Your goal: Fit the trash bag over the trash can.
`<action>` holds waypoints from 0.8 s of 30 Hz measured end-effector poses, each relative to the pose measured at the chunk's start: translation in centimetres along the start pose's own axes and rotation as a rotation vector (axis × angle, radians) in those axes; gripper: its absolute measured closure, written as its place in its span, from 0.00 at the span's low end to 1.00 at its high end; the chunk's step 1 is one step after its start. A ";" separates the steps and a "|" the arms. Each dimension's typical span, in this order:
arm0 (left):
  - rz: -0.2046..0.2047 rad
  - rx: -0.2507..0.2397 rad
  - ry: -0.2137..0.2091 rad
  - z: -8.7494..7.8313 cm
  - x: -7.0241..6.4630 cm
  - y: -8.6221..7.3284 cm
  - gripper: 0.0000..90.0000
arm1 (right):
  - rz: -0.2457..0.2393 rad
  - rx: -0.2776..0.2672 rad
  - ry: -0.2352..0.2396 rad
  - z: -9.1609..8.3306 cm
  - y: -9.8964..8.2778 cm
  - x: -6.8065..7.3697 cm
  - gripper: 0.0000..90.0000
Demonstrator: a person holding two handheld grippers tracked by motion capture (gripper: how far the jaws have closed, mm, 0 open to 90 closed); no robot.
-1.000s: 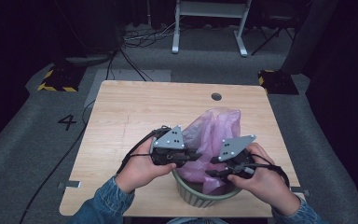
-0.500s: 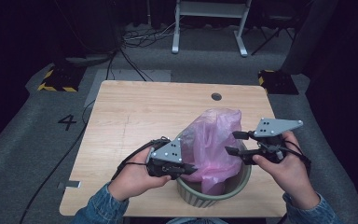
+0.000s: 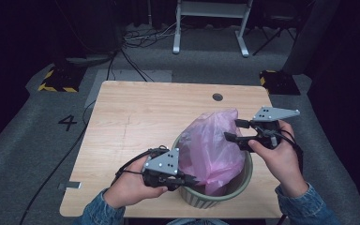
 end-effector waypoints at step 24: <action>-0.019 -0.306 0.293 -4.9 3.0 1.2 0.41 | -0.320 -0.096 0.328 -2.3 -1.8 6.2 1.00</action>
Point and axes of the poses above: each handheld gripper's, and its own axes: z roughly forward along the jaws, y roughly out of its top, x roughly to its left, the point moved 1 cm from there along z, roughly forward along the jaws, and after that the axes turned 5 degrees about -x, right-handed, at the moved point
